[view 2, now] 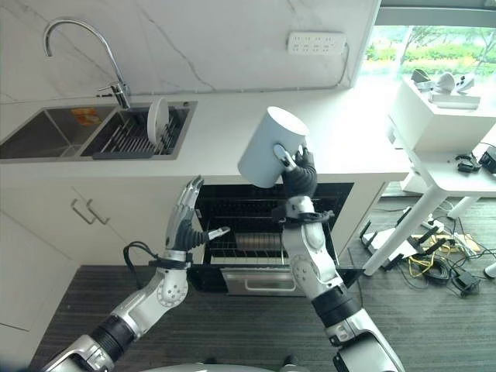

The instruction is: Place the dishes in the dishwasher.

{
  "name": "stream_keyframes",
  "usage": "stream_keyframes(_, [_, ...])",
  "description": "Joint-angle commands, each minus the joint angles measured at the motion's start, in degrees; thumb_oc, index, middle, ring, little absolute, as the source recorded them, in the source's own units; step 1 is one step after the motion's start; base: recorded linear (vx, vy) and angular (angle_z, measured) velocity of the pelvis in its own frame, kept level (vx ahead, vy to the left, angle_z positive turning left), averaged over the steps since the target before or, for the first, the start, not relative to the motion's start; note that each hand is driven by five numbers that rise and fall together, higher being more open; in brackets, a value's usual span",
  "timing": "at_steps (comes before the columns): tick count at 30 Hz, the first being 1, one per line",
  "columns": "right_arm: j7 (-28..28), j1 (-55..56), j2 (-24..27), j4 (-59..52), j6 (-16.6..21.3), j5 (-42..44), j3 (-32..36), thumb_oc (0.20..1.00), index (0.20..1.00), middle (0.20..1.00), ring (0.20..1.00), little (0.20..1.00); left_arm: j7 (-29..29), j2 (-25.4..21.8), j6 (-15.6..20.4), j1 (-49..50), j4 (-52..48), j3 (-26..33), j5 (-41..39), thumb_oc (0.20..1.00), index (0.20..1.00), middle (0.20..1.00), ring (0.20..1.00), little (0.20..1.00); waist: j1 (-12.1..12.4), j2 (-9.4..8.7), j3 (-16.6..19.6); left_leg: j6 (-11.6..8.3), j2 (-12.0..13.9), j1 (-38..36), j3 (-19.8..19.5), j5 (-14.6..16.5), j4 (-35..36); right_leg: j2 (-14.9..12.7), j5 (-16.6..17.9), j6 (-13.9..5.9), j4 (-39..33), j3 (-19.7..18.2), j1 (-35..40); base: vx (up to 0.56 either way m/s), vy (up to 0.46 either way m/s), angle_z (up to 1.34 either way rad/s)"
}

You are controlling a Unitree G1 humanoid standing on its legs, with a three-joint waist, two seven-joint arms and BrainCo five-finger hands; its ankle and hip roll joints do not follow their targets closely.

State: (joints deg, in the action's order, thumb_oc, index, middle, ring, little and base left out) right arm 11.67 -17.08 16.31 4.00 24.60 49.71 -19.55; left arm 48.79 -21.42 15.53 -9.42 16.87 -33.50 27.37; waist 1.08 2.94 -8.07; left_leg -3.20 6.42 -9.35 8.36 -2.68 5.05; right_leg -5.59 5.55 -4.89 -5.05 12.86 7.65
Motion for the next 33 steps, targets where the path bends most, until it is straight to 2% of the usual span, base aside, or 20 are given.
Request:
stream_keyframes(1, [-2.99, -5.63, -1.23, -2.97, 5.15, 0.76, 1.15, 0.2, 0.2, 0.2, 0.2, 0.2, 0.83, -1.76, 1.21, -5.14, 0.65, 1.18, -1.47, 1.0, 1.0, 1.0, 1.0, 1.0, -0.24, -2.23, -2.72, 0.16, 0.97, -2.02, 0.7, 4.92, -0.41, -1.7, -9.17, -0.77, 3.36, -0.64, 3.42, 0.0, 0.0, 0.0])
stream_keyframes(4, [-2.42, -4.87, -0.83, -1.97, 5.29, -1.25, 2.32, 0.2, 0.2, 0.2, 0.2, 0.2, -2.95, -2.27, 2.36, -4.59, 0.58, 1.19, -1.84, 1.0, 1.0, 1.0, 1.0, 1.0, -0.4, -2.18, -2.73, 0.15, 0.93, -1.97, 0.71, 4.83, -0.29, -1.57, -9.05, -0.85, 3.17, -0.67, 3.43, 0.01, 0.002, 0.0])
stream_keyframes(7, [-2.52, -4.01, -0.06, -0.1, 3.34, -2.85, 3.87, 0.2, 0.2, 0.2, 0.2, 0.2, -11.37, -3.06, 0.26, -4.01, 0.58, 0.74, -2.77, 1.0, 1.0, 1.0, 1.0, 1.0, -0.67, -2.07, -2.63, 0.16, 0.93, -1.99, 0.89, 4.75, -0.12, -1.48, -8.89, -1.07, 2.95, -0.81, 3.39, 0.05, 0.007, 0.0])
stream_keyframes(8, [-3.31, -3.31, 0.68, 0.54, 1.89, -2.99, 4.79, 0.2, 0.2, 0.2, 0.2, 0.2, -17.67, -3.47, -2.19, -4.02, 1.02, 0.13, -2.36, 1.0, 1.0, 1.0, 1.0, 1.0, -1.01, -1.98, -2.67, 0.16, 0.96, -1.98, 1.1, 4.69, -0.1, -1.46, -8.8, -1.19, 2.89, -0.89, 3.28, 0.04, 0.005, 0.0])
stream_keyframes(11, [-5.43, -2.92, 2.88, 2.69, -0.7, -2.65, 5.92, 0.2, 0.2, 0.2, 0.2, 0.2, -31.66, -4.08, -10.1, -4.15, 2.95, -2.82, -2.42, 1.0, 1.0, 1.0, 1.0, 1.0, -1.84, -1.59, -3.07, 0.04, 1.11, -1.69, 1.5, 4.18, -0.05, -1.52, -8.35, -1.57, 2.81, -1.04, 2.73, 0.04, 0.012, -0.02])
stream_keyframes(13, [-6.33, -3.84, 4.15, 4.31, -2.65, -2.97, 6.06, 0.2, 0.2, 0.2, 0.2, 0.2, -35.14, -4.35, -13.98, -5.8, 5.43, -5.52, -1.58, 1.0, 1.0, 1.0, 1.0, 1.0, -2.53, -1.21, -3.47, -0.05, 1.06, -1.47, 1.59, 3.96, -0.05, -1.56, -8.07, -1.76, 2.65, -1.24, 2.39, 0.05, 0.018, -0.05])
stream_keyframes(16, [-7.72, -5.36, 6.19, 6.42, -6.43, -2.24, 6.49, 0.2, 0.2, 0.2, 0.2, 0.2, -36.94, -5.79, -17.38, -7.25, 6.93, -7.15, 0.23, 1.0, 1.0, 1.0, 1.0, 1.0, -3.14, -0.36, -4.29, -0.29, 1.02, -0.43, 1.47, 3.36, -0.05, -1.76, -7.43, -2.05, 2.33, -1.56, 1.33, 0.04, 0.028, -0.15])
stream_keyframes(19, [-9.26, -8.24, 7.99, 7.49, -9.05, -1.53, 7.17, 0.2, 0.2, 0.2, 0.2, 0.2, -39.46, -7.94, -18.01, -9.27, 6.06, -7.27, 1.31, 1.0, 1.0, 1.0, 1.0, 1.0, -3.34, 0.5, -6.01, -0.42, 0.91, 1.8, 0.81, 2.61, -0.08, -2.07, -6.8, -2.2, 2.52, -2.15, -1.0, -0.11, 0.051, -0.06])
stream_keyframes(22, [-10.7, -13.93, 11.13, 9.18, -12.66, -1.08, 8.1, 0.2, 0.2, 0.2, 0.2, 0.2, -43.77, -10.28, -19.28, -12.67, 5.68, -7.43, 1.88, 1.0, 1.0, 1.0, 1.0, 1.0, -3.57, 1.45, -9.2, -0.48, 0.52, 5.16, -0.13, 1.49, -0.11, -2.24, -5.92, -2.23, 3.07, -3.05, -4.62, -0.22, 0.046, -0.04])
stream_keyframes(24, [-11.71, -17.28, 13.43, 10.9, -16.04, -0.61, 8.3, 0.2, 0.2, 0.2, 0.2, 0.2, -45.86, -12.81, -19.76, -14.6, 4.85, -7.44, 1.84, 1.0, 1.0, 1.0, 1.0, 1.0, -3.64, 1.85, -11.04, -0.48, 0.19, 6.89, -0.53, 0.81, -0.15, -2.23, -5.49, -2.22, 3.49, -3.5, -6.54, -0.14, 0.024, -0.04])
stream_keyframes(25, [-12.3, -18.37, 14.28, 11.98, -19.06, -0.54, 8.32, 0.2, 0.2, 0.2, 0.2, 0.2, -46.47, -14.15, -20.52, -15.27, 4.37, -7.42, 2.03, 1.0, 1.0, 1.0, 1.0, 1.0, -3.69, 1.92, -11.85, -0.45, 0.04, 7.45, -0.69, 0.57, -0.17, -2.2, -5.32, -2.22, 3.65, -3.8, -7.17, -0.05, -0.003, -0.03])
stream_keyframes(28, [-13.85, -20.01, 15.94, 13.38, -21.15, -1.67, 7.84, 0.2, 0.2, 0.2, 0.2, 0.2, -45.87, -16.49, -22.37, -15.73, 3.61, -6.82, -0.1, 1.0, 1.0, 1.0, 1.0, 1.0, -3.77, 1.72, -13.28, -0.51, 0.12, 8.27, -0.67, 0.09, -0.24, -2.07, -5.01, -2.27, 3.93, -4.61, -8.24, -0.02, -0.001, 0.0])
stream_keyframes(30, [-14.96, -23.05, 17.96, 14.95, -22.9, -2.65, 7.81, 0.2, 0.2, 0.2, 0.2, 0.2, -45.62, -19.13, -21.91, -16.07, 2.62, -6.22, -0.74, 1.0, 1.0, 1.0, 1.0, 1.0, -3.26, 1.82, -15.33, -0.49, 0.12, 9.88, -1.11, -0.43, -0.24, -1.99, -4.48, -2.26, 4.23, -5.3, -9.94, -0.11, -0.001, -0.01])
stream_keyframes(33, [-15.54, -26.06, 19.45, 16.97, -23.46, -3.85, 7.39, 0.2, 0.2, 0.2, 0.2, 0.2, -45.76, -21.06, -21.19, -17.03, 1.8, -6.18, -1.28, 1.0, 1.0, 1.0, 1.0, 1.0, -2.63, 1.96, -17.0, -0.38, -0.08, 11.34, -1.62, -0.88, -0.13, -2.0, -4.05, -2.38, 4.43, -5.39, -11.26, -0.1, -0.012, -0.02])
